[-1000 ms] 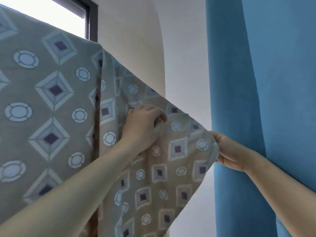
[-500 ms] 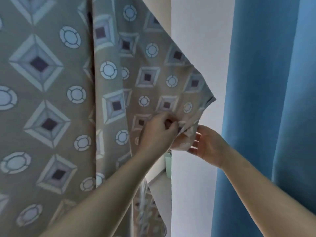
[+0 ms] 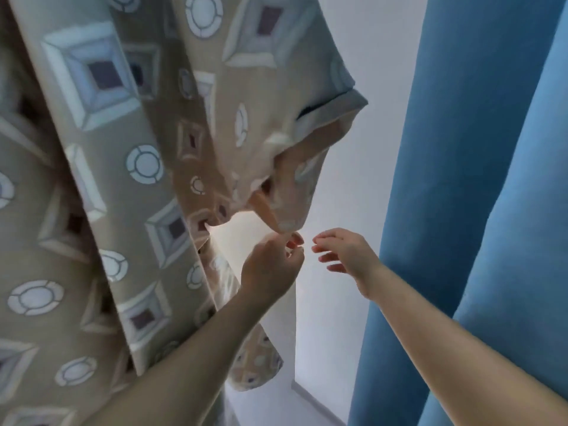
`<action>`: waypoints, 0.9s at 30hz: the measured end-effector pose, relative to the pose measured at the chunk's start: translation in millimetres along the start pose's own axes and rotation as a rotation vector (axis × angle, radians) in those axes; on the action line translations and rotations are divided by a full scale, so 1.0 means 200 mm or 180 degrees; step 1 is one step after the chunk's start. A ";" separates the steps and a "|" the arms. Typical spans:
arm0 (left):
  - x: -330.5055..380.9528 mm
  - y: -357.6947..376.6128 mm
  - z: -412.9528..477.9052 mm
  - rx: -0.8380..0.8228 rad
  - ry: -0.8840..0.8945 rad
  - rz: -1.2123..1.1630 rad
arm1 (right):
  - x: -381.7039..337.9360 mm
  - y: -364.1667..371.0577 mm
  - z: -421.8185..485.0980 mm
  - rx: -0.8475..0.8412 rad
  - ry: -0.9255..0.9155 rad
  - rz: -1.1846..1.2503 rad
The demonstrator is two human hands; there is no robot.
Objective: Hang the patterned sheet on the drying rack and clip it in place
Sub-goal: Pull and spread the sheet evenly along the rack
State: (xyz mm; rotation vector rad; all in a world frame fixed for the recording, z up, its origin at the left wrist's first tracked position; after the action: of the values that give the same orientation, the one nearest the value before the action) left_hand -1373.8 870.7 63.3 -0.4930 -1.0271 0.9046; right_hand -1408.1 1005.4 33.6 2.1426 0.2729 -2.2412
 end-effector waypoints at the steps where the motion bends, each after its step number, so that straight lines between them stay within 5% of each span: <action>1: -0.02 0.04 0.03 0.0010 0.0019 0.0160 | 0.02 -0.01 0.04 -0.0004 -0.0114 -0.0279; 17: -0.51 0.62 0.27 -0.0093 -0.0180 0.1997 | 0.66 0.14 0.66 -0.0749 -0.0416 -0.2121; 27: -0.97 0.82 0.51 -0.0129 -0.0768 0.1965 | 0.93 0.38 1.08 -0.1279 -0.0321 -0.2753</action>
State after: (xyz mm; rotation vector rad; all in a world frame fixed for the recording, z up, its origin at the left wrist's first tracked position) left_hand -1572.2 794.8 -109.1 -0.7697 -1.1317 1.5210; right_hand -1620.0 918.1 -151.5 1.8670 1.7492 -2.3015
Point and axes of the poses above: each hand's wrist, its own z-axis towards the middle knuckle, its own y-axis out of the palm, x = y × z, the point moved 8 cm from there along z, towards the middle knuckle, and after that the axes turned 4 degrees about z, right-handed, at the moved point
